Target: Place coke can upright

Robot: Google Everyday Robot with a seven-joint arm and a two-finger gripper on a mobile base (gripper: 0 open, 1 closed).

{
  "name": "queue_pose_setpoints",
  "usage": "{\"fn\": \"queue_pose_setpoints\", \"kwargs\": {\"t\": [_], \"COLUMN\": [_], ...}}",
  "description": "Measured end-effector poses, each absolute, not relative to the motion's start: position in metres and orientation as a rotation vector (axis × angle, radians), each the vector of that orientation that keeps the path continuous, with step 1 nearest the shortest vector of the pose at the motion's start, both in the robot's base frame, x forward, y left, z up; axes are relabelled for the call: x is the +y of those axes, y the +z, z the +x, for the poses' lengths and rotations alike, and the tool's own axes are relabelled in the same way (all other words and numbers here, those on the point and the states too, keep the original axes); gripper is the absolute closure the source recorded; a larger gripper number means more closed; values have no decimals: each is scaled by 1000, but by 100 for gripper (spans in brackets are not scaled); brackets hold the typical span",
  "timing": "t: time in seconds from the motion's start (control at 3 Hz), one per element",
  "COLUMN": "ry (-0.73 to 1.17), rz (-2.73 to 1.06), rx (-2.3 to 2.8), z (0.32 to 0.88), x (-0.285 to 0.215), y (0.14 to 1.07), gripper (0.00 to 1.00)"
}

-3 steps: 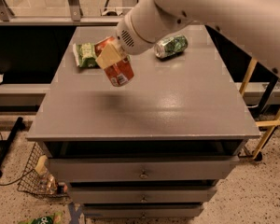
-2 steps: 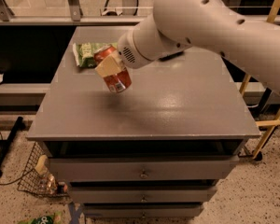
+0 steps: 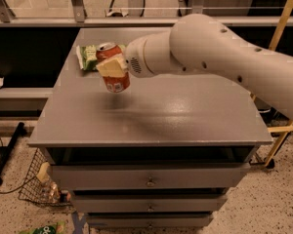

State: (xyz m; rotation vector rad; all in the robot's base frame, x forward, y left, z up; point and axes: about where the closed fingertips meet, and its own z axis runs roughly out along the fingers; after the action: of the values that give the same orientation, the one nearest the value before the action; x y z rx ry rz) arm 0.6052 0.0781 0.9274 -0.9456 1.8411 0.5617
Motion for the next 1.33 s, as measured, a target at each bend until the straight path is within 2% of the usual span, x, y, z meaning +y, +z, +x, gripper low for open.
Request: {"fn": "queue_pose_setpoints", "kwargs": {"t": [1.33], "ry": [439], "rz": [-815], "rx": [1770], "z": [611], "x": [81], "y": [918], "gripper": [100]}}
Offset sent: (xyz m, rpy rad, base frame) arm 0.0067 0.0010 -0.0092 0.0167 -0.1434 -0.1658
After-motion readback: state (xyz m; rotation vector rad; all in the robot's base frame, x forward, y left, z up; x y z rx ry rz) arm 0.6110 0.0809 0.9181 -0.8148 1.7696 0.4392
